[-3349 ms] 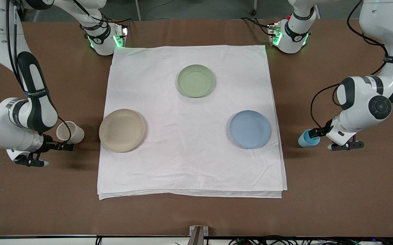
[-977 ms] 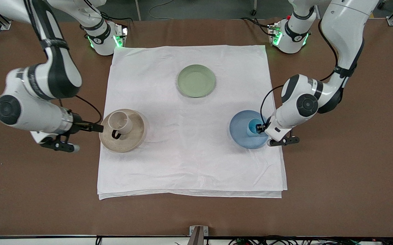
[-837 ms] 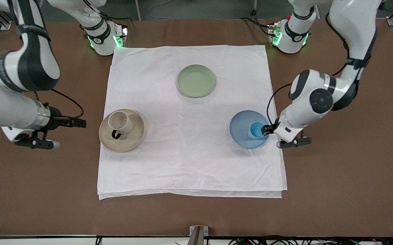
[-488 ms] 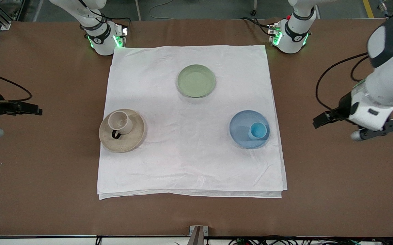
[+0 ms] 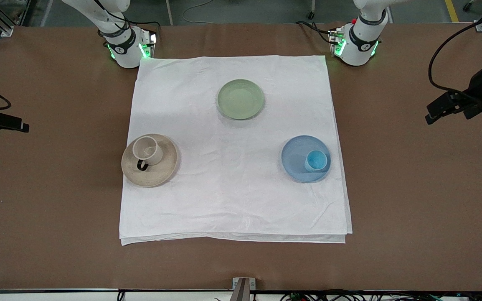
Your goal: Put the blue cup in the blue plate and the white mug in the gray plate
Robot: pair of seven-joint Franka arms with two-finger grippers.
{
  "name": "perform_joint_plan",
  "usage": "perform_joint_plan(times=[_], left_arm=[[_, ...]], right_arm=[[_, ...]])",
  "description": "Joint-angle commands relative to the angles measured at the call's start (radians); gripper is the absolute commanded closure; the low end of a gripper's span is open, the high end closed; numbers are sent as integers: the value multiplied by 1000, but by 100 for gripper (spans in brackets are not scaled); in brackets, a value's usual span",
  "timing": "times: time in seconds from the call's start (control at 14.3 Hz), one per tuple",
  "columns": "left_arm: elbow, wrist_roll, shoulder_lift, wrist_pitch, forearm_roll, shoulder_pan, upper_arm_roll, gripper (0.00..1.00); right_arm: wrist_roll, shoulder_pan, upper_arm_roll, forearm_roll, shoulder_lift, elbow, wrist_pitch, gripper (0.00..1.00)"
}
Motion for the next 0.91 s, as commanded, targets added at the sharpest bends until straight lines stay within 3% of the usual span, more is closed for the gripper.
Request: perform_joint_plan(times=[0.0,0.14,0.21,0.28,0.49,0.84], left_arm=[[-101,35,-111,-13,-6,-135,138,0],[-151,34,-157,-26,-13,-230,221,0],[-173,34,-176,-26,-13,-258,246,0],[-194,32,-193,-26,-13,-269,252,0],[-224,35,-211,-23,-30,-262,250,0],[-231,131,-221,-23,-38,-246,252,0]], right_arm=[[2,11,1,-5,-6,-4,-14,0],[16,78,-17,-60,-47,-47,-10,0],[19,135,-64,-86,-84,-88,28,0],[19,165,-101,-82,-136,-161,79,0],[19,169,-107,-79,-282,-363,179,0],[21,149,-117,-54,-334,-377,144,0]])
